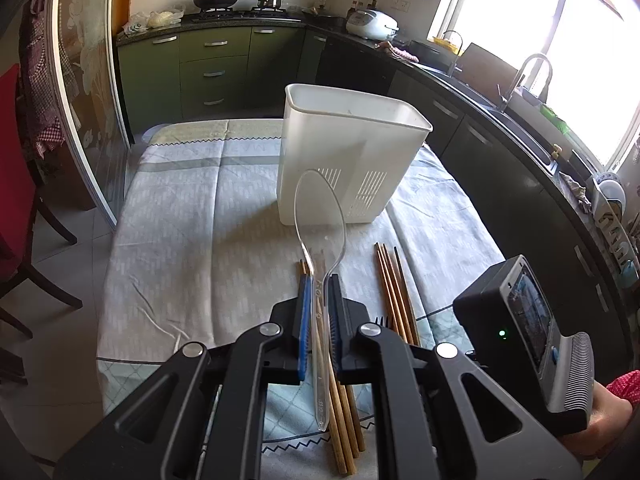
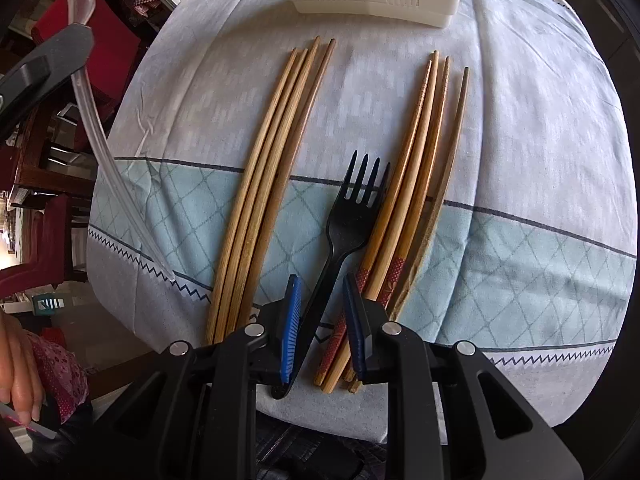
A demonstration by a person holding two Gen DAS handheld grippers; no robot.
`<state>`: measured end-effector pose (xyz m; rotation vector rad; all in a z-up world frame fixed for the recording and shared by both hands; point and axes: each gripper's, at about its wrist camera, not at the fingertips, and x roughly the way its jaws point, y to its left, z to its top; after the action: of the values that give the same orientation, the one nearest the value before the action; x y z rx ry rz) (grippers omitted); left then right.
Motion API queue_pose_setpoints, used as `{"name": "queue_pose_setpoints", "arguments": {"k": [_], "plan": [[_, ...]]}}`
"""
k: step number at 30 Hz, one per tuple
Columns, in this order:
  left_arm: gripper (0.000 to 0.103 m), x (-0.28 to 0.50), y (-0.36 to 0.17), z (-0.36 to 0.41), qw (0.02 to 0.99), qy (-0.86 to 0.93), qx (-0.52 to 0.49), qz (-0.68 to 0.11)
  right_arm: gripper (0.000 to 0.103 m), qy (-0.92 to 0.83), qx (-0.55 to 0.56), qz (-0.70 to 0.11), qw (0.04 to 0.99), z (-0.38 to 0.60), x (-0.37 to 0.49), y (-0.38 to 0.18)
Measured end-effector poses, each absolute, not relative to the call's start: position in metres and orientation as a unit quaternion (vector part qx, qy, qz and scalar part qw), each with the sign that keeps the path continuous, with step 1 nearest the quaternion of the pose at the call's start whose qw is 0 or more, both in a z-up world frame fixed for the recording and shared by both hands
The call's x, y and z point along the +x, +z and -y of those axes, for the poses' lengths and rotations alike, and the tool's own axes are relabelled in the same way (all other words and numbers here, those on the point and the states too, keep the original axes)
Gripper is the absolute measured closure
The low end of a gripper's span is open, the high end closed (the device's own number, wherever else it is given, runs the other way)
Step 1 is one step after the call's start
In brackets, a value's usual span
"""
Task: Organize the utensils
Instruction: 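Lift the clear spoon with the left gripper while the right gripper grasps the black fork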
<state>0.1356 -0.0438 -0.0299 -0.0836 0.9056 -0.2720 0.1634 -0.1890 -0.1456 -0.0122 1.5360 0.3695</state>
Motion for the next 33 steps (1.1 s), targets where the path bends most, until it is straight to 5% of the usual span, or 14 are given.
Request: {"name": "queue_pose_setpoints", "arguments": {"k": [5,10,19,33], "plan": [[0.094,0.134,-0.025,0.040,0.891,-0.134,-0.041,-0.431,0.081,0.149,-0.027,-0.686,0.712,0.177,0.163,-0.152],[0.094,0.134,-0.024,0.040,0.891,-0.135,-0.041,-0.431,0.092,0.138,-0.052,-0.663,0.734,0.161,0.156,-0.155],[0.094,0.141,-0.003,0.036,0.900,-0.131,-0.048,-0.413,0.093,0.210,0.049,-0.614,0.759,0.177,0.148,-0.134],[0.094,0.225,0.102,0.062,0.966,-0.108,-0.059,-0.225,0.093,0.286,0.190,-0.496,0.797,0.255,0.137,-0.069]]}}
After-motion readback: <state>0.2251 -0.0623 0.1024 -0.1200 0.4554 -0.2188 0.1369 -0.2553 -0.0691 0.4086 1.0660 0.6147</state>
